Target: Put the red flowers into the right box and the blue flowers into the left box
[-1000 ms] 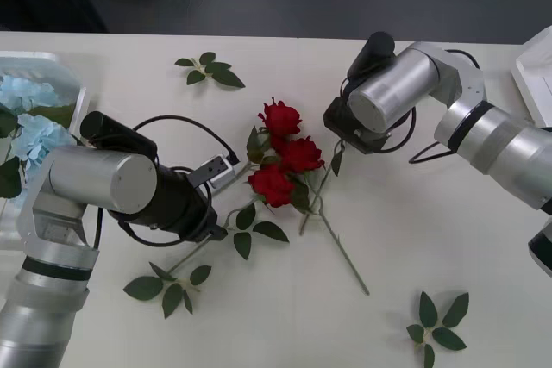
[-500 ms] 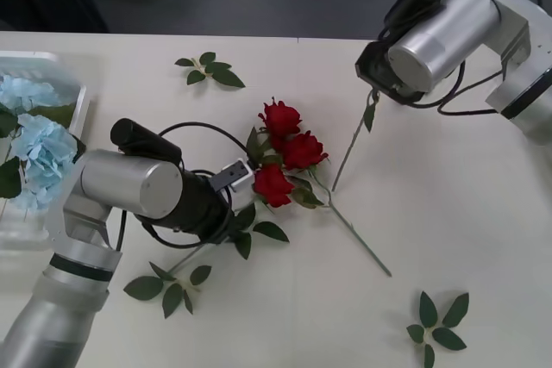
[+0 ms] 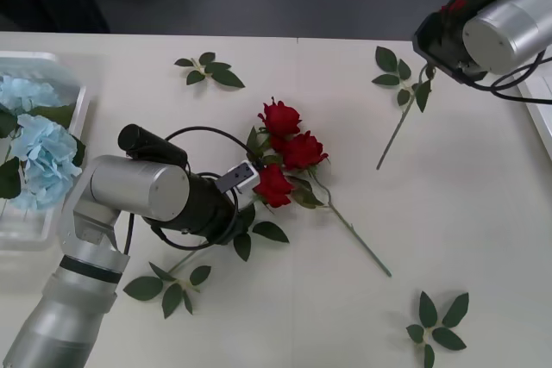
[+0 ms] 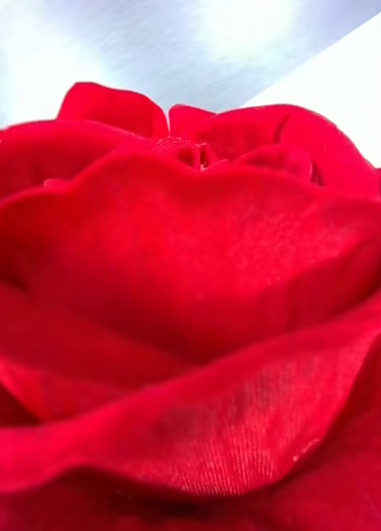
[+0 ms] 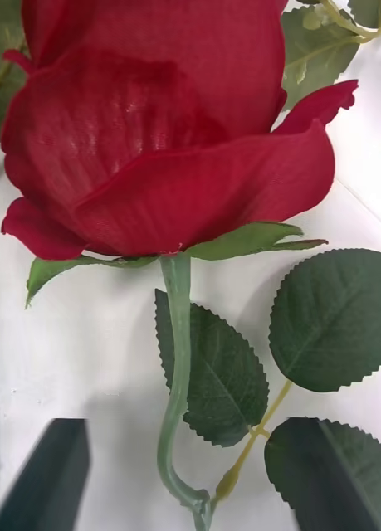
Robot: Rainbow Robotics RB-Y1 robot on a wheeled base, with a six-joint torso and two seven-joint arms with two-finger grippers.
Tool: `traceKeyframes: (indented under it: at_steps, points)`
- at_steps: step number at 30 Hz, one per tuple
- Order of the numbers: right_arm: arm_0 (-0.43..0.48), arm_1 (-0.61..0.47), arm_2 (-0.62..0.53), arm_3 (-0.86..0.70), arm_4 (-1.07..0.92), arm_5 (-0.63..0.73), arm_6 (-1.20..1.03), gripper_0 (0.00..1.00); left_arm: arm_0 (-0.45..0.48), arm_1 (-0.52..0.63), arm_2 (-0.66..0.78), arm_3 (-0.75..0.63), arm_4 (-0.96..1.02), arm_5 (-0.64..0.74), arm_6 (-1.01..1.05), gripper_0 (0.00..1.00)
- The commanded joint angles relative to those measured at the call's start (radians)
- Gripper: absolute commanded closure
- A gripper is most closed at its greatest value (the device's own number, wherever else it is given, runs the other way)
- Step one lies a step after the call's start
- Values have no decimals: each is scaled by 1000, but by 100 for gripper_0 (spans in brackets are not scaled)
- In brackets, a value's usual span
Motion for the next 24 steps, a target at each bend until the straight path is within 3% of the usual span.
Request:
traceKeyframes:
  at_steps: [1, 15, 24]
  points:
    - [40, -41, -8, -74, 22, 1, 73, 100, -20, -12, -19, -5, 3, -8, -39, 98]
    - [86, -160, -88, -51, -6, -30, 312, 100, -20, -6, 12, -48, 83, -26, -54, 100]
    - [86, -258, -116, 41, -92, -102, 527, 100, -20, 77, 92, -152, 296, -26, -76, 100]
